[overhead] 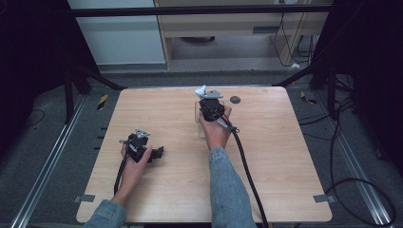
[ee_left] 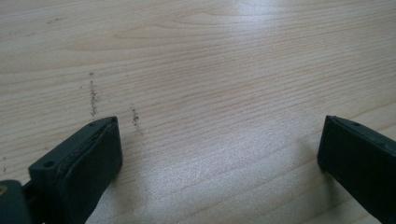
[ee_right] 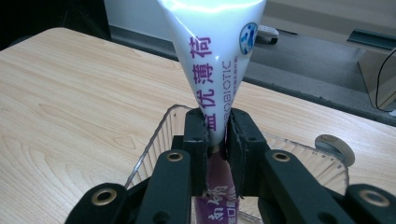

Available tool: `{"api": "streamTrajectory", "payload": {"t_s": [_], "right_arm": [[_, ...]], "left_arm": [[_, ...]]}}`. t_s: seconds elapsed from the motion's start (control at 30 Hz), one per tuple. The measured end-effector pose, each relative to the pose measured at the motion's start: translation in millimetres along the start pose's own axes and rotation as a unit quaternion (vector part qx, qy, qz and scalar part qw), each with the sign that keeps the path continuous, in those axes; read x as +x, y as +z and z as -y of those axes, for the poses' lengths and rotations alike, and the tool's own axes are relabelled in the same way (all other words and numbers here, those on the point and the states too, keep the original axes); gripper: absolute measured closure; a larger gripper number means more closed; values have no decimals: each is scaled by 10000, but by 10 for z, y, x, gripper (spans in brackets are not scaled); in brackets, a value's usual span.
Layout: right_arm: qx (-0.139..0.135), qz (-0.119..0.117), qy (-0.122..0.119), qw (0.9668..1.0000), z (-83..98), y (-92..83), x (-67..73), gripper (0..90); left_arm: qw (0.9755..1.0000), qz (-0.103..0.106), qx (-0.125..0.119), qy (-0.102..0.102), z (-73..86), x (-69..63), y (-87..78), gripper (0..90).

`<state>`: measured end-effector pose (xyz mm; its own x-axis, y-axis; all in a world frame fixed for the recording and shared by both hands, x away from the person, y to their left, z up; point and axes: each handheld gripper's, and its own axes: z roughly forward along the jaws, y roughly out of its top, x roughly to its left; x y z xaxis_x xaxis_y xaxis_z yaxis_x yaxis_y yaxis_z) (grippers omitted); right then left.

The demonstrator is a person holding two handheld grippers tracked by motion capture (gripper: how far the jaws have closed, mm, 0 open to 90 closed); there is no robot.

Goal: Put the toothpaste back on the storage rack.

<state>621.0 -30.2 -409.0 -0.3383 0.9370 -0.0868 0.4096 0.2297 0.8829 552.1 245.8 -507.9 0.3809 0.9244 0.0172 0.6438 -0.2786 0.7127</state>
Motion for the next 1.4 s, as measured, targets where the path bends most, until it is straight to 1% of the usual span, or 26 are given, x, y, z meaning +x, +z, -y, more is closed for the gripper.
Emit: {"api": "streamTrajectory", "payload": {"t_s": [0.17,0.2,0.27,0.43,0.6,0.67,0.73,0.77,1.03,1.4], "right_arm": [[28,-14,-75,10000,-10,13,32,779],[57,12,-108,9999,-17,19,49,779],[105,-10,-115,9999,-17,32,64,776],[101,-13,-175,9998,-10,55,94,773],[118,-86,-146,9998,-13,64,107,761],[137,-117,-173,9997,-18,74,117,758],[155,-118,-167,9997,-20,75,123,758],[178,-122,-205,9996,-27,84,133,758],[172,-149,-228,9995,-28,89,138,753],[156,-218,-151,9995,-30,72,149,743]], "left_arm": [[10000,0,1,1,0,0,0,0],[10000,0,1,3,0,0,0,0],[10000,1,-1,0,0,0,0,0],[10000,1,2,2,0,0,0,0],[10000,1,1,3,0,1,0,0],[10000,0,2,4,0,1,0,0],[10000,1,2,4,0,1,0,0],[10000,1,3,2,0,1,0,0],[10000,3,2,4,-1,1,0,0],[10000,2,1,7,-1,1,1,0]]}}
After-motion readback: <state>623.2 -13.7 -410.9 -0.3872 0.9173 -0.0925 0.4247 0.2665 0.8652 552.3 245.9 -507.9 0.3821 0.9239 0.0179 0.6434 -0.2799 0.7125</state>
